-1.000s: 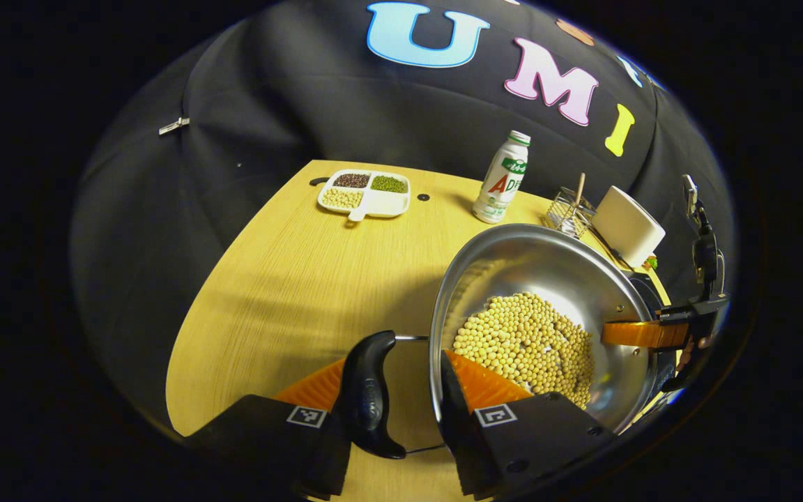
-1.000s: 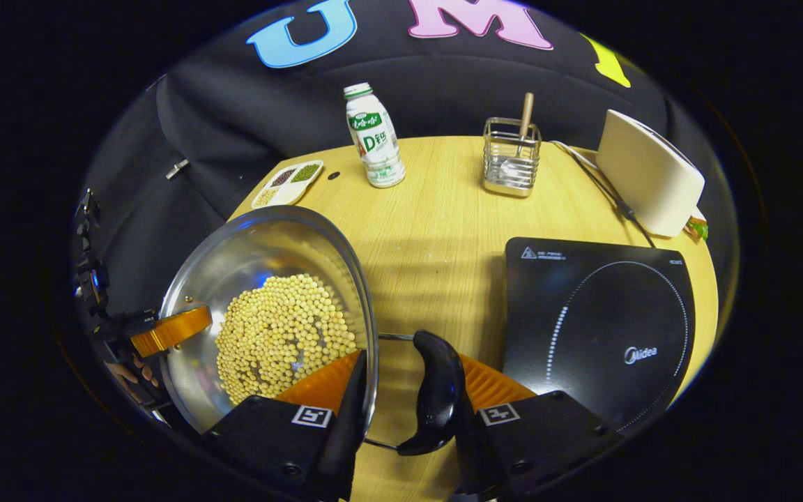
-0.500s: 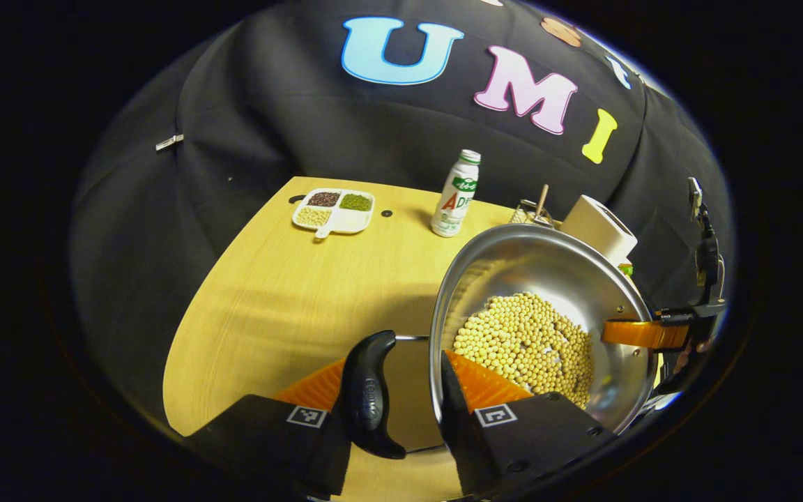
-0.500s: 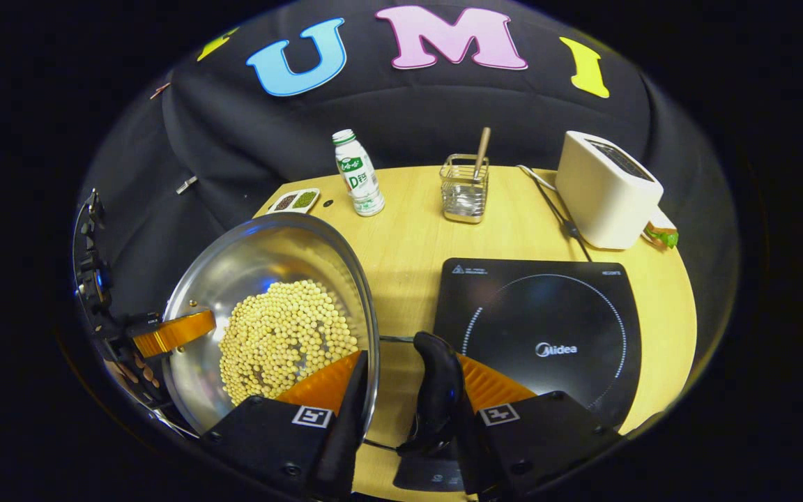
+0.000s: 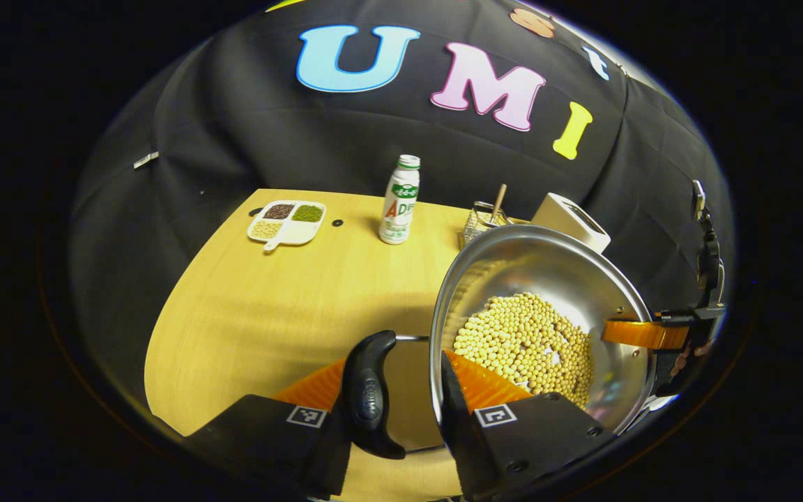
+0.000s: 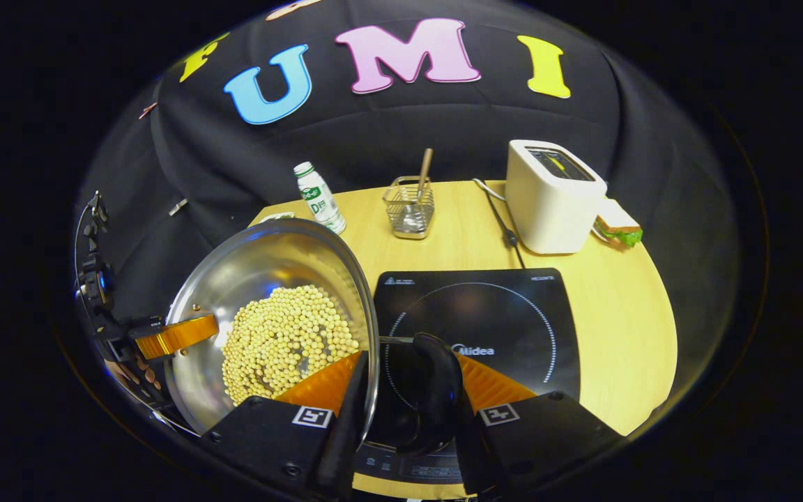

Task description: First push the handle of the pot to place it horizontally, then grasp the pot with both hands and set it on the induction cooktop.

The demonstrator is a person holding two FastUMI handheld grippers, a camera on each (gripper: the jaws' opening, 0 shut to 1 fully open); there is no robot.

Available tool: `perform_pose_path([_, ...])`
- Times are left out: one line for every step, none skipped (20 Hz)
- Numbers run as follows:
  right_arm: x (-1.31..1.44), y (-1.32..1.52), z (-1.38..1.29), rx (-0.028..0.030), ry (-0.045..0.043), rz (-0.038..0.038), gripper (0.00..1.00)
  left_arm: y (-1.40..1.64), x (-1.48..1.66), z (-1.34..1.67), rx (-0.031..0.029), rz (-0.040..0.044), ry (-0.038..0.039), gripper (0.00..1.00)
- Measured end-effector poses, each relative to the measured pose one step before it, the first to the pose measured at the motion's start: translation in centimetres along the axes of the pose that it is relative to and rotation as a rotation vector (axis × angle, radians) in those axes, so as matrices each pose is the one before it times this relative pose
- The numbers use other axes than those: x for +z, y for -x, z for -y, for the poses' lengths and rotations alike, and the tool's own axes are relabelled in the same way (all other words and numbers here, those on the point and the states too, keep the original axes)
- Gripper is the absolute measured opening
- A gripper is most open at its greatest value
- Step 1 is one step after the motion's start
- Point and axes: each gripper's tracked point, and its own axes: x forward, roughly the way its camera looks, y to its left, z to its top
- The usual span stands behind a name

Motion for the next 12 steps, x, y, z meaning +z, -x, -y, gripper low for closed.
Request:
perform_pose_path([0.080,0.193,0.953,-0.00588,-0.00680,0.00048,0.57,-0.291,0.151,1.090,-0.00620,-0.00343,-0.00662,0.62])
perform_pose_path([0.036,0.272,0.976,-0.00614,-0.00353,0.00261,0.61,-0.358,0.146,0.976,-0.00601,0.00043,-0.00626,0.62])
perform_pose_path([0.113,0.284,1.079,-0.00742,-0.00280,0.00532,0.61,-0.314,0.135,1.089,-0.00615,0.00083,-0.00560,0.62])
perform_pose_path([-0.036,0.153,1.060,-0.00790,-0.00263,0.00292,0.61,-0.482,-0.158,1.006,-0.00669,-0.00448,-0.00235,0.62])
perform_pose_path([-0.053,0.212,1.028,-0.00573,-0.00569,-0.00178,0.61,-0.428,-0.139,1.037,-0.00471,-0.00404,0.00050,0.62])
perform_pose_path([-0.097,0.061,0.920,-0.00507,-0.00498,-0.00232,0.61,-0.351,-0.057,0.901,-0.00037,-0.00103,0.00226,0.62])
perform_pose_path([-0.091,-0.038,1.056,-0.00506,-0.00384,-0.00182,0.61,-0.252,-0.192,0.898,0.00139,-0.00224,-0.00374,0.62])
perform_pose_path([-0.173,0.112,1.032,-0.00477,-0.00363,-0.00398,0.57,-0.475,-0.295,0.721,-0.00121,-0.00336,-0.00487,0.62])
perform_pose_path([-0.133,-0.100,0.977,-0.00263,-0.00488,-0.00596,0.61,-0.439,-0.195,0.871,-0.00271,-0.00457,-0.00039,0.62])
perform_pose_path([-0.245,0.043,0.948,-0.00233,-0.00394,-0.00454,0.61,-0.551,-0.266,0.858,-0.00240,-0.00707,0.00122,0.62])
perform_pose_path([-0.115,-0.084,0.877,-0.00260,-0.00252,-0.00319,0.61,-0.525,-0.171,0.736,-0.00154,-0.00734,-0.00123,0.62])
perform_pose_path([-0.023,-0.273,0.775,-0.00225,-0.00248,-0.00482,0.61,-0.537,-0.115,0.580,-0.00038,-0.00398,0.00046,0.62])
